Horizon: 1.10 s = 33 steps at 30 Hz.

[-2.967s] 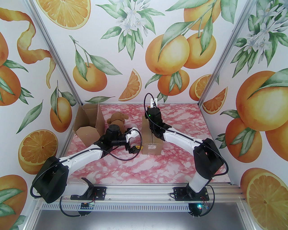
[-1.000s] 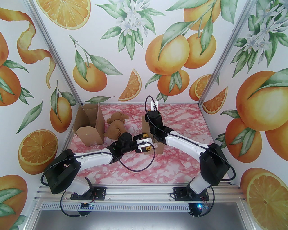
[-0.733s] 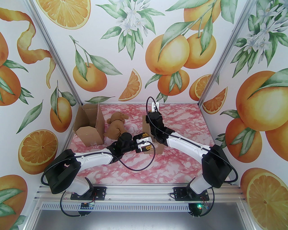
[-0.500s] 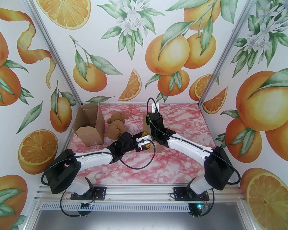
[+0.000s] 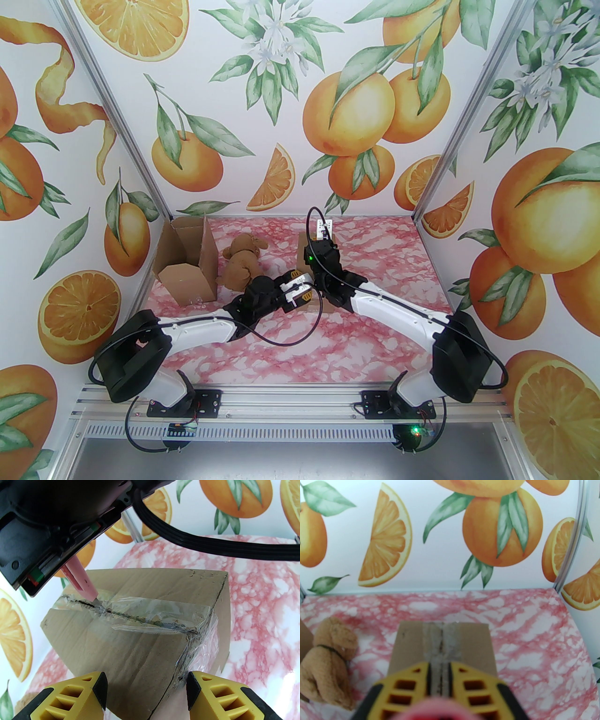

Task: Unpack the express box

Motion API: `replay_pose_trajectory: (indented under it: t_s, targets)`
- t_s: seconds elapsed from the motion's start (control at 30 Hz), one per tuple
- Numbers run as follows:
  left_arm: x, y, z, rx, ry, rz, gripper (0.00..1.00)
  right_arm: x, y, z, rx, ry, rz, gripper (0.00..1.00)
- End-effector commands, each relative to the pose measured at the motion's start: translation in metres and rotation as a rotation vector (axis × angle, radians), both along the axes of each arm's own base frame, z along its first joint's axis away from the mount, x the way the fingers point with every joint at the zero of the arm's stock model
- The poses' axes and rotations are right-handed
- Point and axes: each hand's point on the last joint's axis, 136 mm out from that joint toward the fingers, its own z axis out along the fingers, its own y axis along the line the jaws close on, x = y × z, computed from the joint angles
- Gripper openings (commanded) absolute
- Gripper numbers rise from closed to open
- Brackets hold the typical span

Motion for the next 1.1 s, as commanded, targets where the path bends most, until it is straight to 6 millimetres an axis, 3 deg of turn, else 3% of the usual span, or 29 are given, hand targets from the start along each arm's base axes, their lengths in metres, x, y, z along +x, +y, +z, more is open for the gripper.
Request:
replay_pose_trajectory:
  t_s: [0.0, 1.07]
  targets:
    - [0.025, 0.006, 0.029, -0.089, -0.049, 0.115, 0.59, -0.015, 0.000, -0.001, 0.027, 0.026, 0.003, 0.00]
    - [0.047, 0.009, 0.028, -0.105, -0.035, 0.246, 0.55, -0.040, -0.003, -0.014, 0.135, 0.148, -0.049, 0.00]
